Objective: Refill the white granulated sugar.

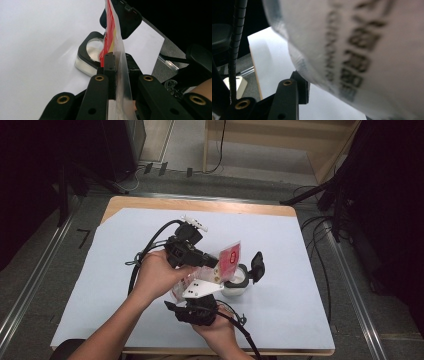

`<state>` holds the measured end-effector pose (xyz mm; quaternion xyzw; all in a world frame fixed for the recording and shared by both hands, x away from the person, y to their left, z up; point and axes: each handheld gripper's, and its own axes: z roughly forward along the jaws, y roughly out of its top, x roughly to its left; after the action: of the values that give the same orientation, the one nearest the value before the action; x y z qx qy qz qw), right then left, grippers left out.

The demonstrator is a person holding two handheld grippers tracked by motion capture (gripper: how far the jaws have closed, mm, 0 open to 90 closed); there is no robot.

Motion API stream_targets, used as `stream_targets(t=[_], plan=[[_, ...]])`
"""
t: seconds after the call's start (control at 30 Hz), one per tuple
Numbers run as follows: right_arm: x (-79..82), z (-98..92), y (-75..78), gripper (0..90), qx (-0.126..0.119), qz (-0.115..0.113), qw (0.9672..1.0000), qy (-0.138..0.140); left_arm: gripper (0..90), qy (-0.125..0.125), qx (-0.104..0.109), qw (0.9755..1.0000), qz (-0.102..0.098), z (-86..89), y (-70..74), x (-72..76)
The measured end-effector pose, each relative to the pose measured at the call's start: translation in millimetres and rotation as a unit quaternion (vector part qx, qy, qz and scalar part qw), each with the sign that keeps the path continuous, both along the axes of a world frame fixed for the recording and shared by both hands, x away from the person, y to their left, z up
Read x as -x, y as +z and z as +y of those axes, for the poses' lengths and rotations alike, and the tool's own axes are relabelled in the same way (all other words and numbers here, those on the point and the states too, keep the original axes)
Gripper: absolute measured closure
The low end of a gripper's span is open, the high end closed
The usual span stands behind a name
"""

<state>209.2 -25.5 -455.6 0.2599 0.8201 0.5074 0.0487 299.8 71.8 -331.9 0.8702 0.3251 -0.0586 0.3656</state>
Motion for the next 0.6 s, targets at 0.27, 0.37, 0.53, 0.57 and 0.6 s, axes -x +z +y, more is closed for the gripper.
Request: stream_targets(t=[0.27,0.37,0.53,0.57,0.6], plan=[[1.8,0.3,-7.5,60.7,0.011,-0.005,0.9998,0.013,84.4,-0.005,-0.008,0.9998,0.016,3.3,-6.5,-2.0],[2.6,0.1,-11.2,60.7,0.012,-0.003,0.9998,0.017,84.1,-0.004,-0.012,0.9996,0.025,4.5,-9.8,-3.2],[2.5,-0.8,-17.4,60.8,0.011,0.001,0.9996,0.026,84.0,-0.004,-0.016,0.9992,0.035,6.3,-13.5,-4.7],[2.2,-0.8,-18.4,60.7,0.011,0.000,0.9996,0.028,83.9,-0.006,-0.015,0.9992,0.037,6.5,-15.2,-5.5],[2.3,-0.4,-20.0,60.6,0.013,0.001,0.9995,0.029,83.9,-0.004,-0.018,0.9991,0.038,6.4,-16.2,-5.8]])
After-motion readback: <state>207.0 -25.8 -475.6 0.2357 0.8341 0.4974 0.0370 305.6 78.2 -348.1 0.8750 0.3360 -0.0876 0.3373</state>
